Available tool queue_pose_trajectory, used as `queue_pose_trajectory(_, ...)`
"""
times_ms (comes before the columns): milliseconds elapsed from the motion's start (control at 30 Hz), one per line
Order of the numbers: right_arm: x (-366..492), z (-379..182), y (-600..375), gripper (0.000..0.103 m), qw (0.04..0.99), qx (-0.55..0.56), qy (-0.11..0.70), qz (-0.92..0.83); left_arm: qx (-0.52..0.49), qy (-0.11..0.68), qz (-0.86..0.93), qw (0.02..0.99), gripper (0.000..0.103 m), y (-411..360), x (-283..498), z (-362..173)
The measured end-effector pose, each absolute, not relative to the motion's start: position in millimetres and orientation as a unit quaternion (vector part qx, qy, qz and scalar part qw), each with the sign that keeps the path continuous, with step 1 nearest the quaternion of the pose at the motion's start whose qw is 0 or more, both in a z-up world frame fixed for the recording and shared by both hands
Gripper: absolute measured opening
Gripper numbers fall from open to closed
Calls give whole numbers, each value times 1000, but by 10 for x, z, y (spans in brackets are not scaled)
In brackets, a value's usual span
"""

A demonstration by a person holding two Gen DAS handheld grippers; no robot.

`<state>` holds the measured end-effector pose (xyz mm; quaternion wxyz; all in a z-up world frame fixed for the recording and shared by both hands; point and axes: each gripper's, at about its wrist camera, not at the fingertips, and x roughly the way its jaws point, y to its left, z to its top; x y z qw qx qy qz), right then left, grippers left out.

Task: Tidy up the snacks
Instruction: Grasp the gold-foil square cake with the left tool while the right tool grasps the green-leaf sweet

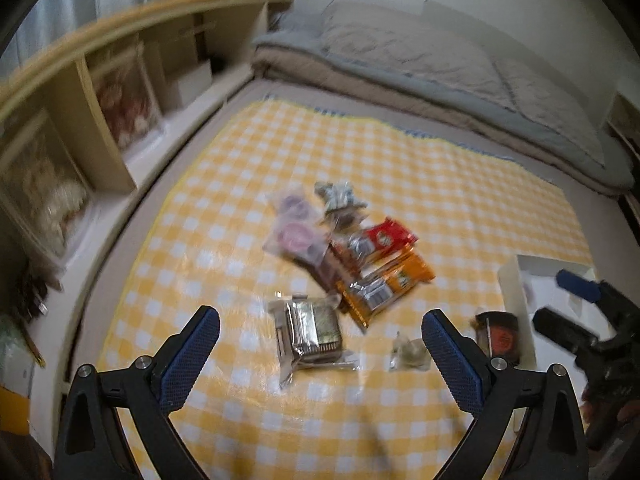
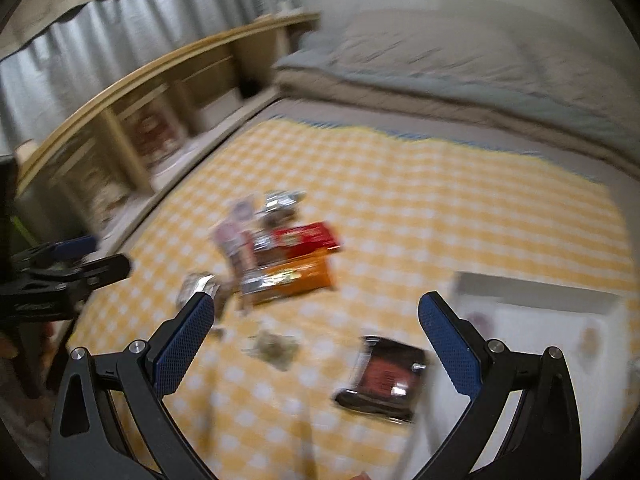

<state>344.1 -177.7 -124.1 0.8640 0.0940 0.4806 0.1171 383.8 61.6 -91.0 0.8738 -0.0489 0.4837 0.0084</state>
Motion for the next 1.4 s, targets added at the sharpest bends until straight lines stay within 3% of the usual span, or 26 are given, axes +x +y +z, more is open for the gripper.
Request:
queue_pose_trajectory(100,3579,-1469,-1656,101,842,97,508,158,-73,511,15,856,94,662,4056,-1086)
queue_pose_trajectory(167,3666,-1651,-1576,85,826,96,526,181,-86,524,19,847,93,670,4206,-1179)
queue_pose_trajectory(267,3752,-1910,-1417,75,802,89,549,219,-86,540,26,837,89,657,4428,-1340)
queue_pose_trajectory(700,3737,-2634,-985,70,729,27,601,326,-21,612,36,789,81,358,4928,-2090)
queue_pose_trajectory(867,3601,-2656,-909,57,710,1,615,342,0,620,46,783,80,349,4902,-2223)
queue_pose_trajectory(1033,3632,-2643,-850,45,718,2,629,297,8,626,57,778,73,380,4913,-2335)
queue_pose_trajectory(1400,3827,-2689,-887,41,713,72,663,219,-34,631,58,773,54,574,4968,-2408)
